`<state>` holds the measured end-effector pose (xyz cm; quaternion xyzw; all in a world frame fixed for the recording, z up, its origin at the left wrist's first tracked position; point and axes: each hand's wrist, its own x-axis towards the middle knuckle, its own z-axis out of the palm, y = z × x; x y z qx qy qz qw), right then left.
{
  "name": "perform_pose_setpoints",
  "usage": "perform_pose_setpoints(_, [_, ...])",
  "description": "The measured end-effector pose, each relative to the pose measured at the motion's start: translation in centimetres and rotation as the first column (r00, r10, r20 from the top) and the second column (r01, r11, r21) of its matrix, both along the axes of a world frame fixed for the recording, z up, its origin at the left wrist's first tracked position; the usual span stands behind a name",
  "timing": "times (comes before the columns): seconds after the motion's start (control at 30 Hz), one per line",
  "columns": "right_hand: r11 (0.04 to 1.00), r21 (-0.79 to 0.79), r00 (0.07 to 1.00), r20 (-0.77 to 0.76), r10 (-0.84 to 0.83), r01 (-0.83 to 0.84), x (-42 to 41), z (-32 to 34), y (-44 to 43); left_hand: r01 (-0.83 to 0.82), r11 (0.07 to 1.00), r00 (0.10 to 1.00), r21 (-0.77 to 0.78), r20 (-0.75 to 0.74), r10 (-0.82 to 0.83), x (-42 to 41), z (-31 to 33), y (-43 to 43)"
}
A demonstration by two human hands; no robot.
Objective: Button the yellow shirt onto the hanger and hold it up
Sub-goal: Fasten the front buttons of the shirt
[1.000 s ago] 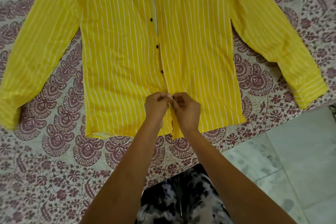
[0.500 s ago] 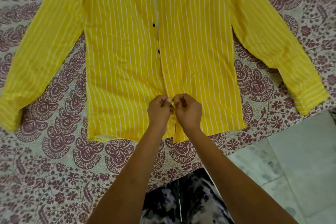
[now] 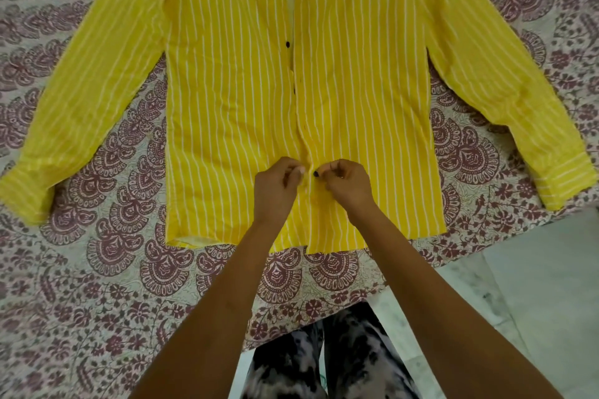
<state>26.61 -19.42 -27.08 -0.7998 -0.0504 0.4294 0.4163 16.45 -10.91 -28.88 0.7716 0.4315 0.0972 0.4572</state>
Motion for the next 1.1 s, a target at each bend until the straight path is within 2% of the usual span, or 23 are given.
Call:
perform_pose_setpoints(0.07, [0.999,-0.031,0.983,0.18,0.04,-0.035,0.4,0.1,0.4,-0.084,0.995,0.996,-0.055,0.034,0.086,0.5,0.0,1.1])
perform_pose_setpoints(0.17, [0.991,0.011,0.947,0.297,0.124,-0.133,1.2,0.2,1.6,-0.09,0.993,0.995,-0.071,0.04,0.093,2.0,0.1,3.7])
perform_pose_setpoints(0.27, [0.961,-0.026,0.893,0.364,0.265,-0.275,1.8,-0.2,3.2,0.005,0.998,1.0,-0.056,0.019,-0.004,3.8,-0.1,6.4])
perform_pose_setpoints(0.43, [0.908,-0.229,0.838,0.357,0.413,-0.35,2.9,-1.5,5.8,0.15,0.986,0.98,-0.076,-0.118,-0.158,5.4,-1.1,7.9])
perform_pose_setpoints(0.6, [0.952,-0.212,0.882,0.374,0.287,-0.22,4.1,-1.1,5.7,0.127,0.986,0.977,-0.104,-0.157,-0.142,6.1,-1.9,7.4])
perform_pose_setpoints(0.77, [0.974,-0.153,0.917,0.338,0.213,-0.17,4.2,-1.0,5.1,0.284,0.959,0.918,0.006,-0.289,-0.27,6.8,-1.8,6.4])
perform_pose_setpoints(0.87, [0.994,-0.087,0.958,0.272,0.089,-0.067,3.8,-1.2,5.3,0.336,0.942,0.882,0.028,-0.36,-0.304,6.9,-1.6,6.2])
perform_pose_setpoints(0.97, [0.996,0.008,0.989,0.112,-0.092,0.092,3.3,-1.5,5.9,0.352,0.935,0.862,0.045,-0.404,-0.305,7.4,-0.9,6.0])
perform_pose_setpoints(1.1, [0.975,0.053,0.976,0.033,-0.217,0.215,2.8,-1.7,6.0,0.331,0.943,0.876,-0.01,-0.369,-0.311,7.9,-0.7,6.4])
